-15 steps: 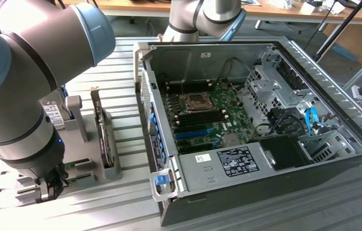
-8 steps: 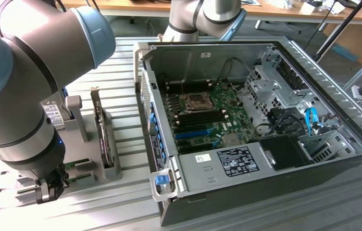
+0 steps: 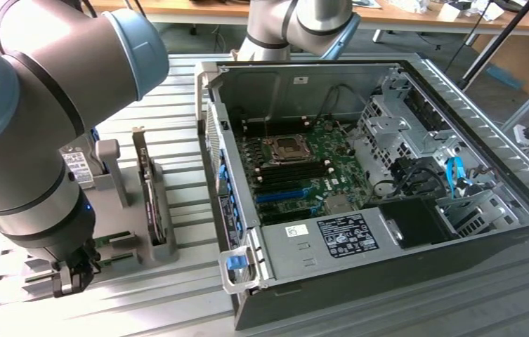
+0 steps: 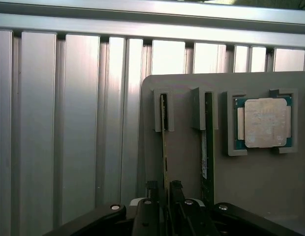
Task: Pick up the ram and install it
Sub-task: 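Pick up the ram and move it above insertion slot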
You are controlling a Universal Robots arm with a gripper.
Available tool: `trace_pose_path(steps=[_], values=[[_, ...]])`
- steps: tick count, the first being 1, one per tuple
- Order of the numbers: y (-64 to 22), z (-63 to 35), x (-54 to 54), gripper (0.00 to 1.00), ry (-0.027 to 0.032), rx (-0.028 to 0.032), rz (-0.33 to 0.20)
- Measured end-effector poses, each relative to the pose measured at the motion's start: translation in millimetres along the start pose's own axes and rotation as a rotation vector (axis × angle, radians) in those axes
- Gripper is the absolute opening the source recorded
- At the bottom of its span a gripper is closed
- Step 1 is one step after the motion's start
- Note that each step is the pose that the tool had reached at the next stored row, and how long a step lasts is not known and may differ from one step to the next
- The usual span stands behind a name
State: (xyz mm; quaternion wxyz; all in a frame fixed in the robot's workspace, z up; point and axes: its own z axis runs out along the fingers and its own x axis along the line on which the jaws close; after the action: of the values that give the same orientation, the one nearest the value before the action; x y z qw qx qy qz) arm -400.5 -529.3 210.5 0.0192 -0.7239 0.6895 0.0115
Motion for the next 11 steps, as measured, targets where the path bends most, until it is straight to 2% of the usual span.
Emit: trace_pose_path(steps=[7,8,11], values=[[0.0,0.0,0.0,0.22,0.0000,0.0000,0.000],[0.0,0.0,0.0,0.12,0.0000,0.0000,0.000],[0.0,0.0,0.0,0.12,0.0000,0.0000,0.000]])
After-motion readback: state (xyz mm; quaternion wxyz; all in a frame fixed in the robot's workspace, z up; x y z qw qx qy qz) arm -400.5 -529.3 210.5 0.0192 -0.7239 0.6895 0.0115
